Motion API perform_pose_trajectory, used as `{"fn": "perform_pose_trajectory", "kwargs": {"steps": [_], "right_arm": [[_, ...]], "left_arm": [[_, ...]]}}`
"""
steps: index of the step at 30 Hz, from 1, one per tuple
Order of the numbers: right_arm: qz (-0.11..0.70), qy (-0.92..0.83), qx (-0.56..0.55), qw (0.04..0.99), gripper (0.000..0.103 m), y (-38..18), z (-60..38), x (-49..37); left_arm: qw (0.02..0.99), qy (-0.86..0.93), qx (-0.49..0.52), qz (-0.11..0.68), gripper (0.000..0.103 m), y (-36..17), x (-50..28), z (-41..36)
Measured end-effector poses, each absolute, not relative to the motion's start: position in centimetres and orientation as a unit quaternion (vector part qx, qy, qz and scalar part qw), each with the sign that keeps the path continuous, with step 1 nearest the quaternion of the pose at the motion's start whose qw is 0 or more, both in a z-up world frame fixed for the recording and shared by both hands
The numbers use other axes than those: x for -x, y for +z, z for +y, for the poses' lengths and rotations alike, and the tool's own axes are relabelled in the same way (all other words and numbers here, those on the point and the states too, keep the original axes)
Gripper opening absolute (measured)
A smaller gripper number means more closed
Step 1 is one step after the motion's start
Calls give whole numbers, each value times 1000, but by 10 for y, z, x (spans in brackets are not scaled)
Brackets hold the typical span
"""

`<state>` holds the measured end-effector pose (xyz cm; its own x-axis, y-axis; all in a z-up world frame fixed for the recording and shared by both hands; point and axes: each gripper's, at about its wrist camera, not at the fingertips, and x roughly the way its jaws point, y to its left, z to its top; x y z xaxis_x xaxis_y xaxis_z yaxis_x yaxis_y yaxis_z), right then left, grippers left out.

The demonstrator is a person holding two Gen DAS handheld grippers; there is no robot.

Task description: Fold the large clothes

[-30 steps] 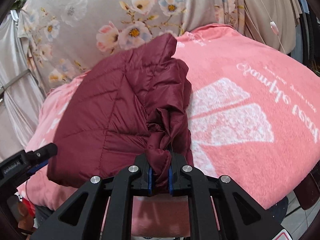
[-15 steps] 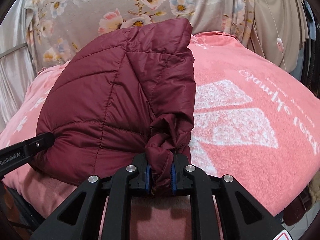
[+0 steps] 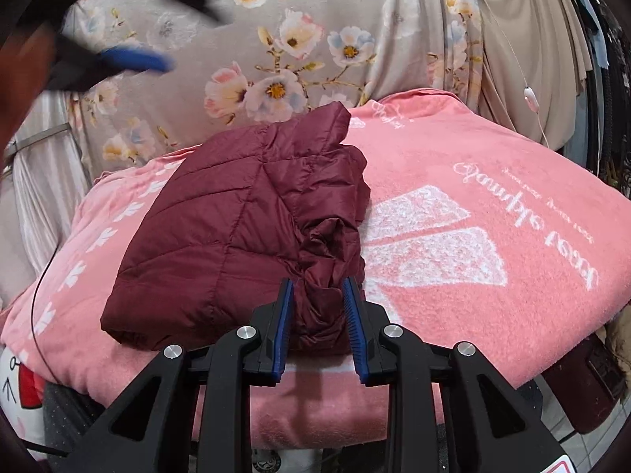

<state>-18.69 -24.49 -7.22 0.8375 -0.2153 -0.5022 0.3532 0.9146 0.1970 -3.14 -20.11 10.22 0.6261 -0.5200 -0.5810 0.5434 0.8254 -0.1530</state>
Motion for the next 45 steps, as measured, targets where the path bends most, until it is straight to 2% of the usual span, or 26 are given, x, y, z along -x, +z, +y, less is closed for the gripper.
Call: {"fn": "perform_pose_trajectory", "kwargs": {"steps": [5,8,10,14,19,32,35,36,38,39,40,41,43,44,45], "right_arm": [[251,-143,-172,942,22,-84,-270,185],[253,-137,-192,938,22,-92,-284,190],[252,-138,-190,939,22,-92,-287,191],[252,-134,-197,938,21,-87,-292,189],[275,-128,-196,932,17,-94,-296,174],[307,-123,-213,919,17,-108,-299,160],[300,-129,-206,923,23,-92,-301,168],[291,-132,-206,925,29,-83,-303,173],[263,-133,-222,929,48,-65,-310,180],[254,-130,-231,930,61,-59,-313,181],[246,-125,-242,930,67,-52,-318,180],[242,-119,-249,930,68,-48,-321,177],[241,-105,-268,927,78,-43,-329,165],[245,-100,-274,925,79,-44,-332,159],[253,-97,-279,921,79,-46,-334,149]], "left_arm": [[868,-304,-34,391,51,72,7,-283],[838,-289,-31,462,42,31,-17,-313],[831,-275,-34,482,41,10,-28,-320],[834,-256,-37,487,33,-9,-41,-323],[826,-247,-58,504,29,-33,-64,-325],[824,-237,-67,511,26,-58,-78,-329],[821,-252,-59,509,26,-48,-75,-324],[818,-264,-41,510,27,-39,-72,-314],[814,-279,-5,510,37,-20,-65,-290],[817,-289,22,499,42,-4,-60,-269],[822,-293,44,486,54,9,-57,-251],[828,-294,68,473,68,22,-53,-231],[838,-285,134,447,79,44,-50,-175],[840,-272,163,440,85,49,-51,-148],[841,-260,180,438,86,51,-53,-131]]}}
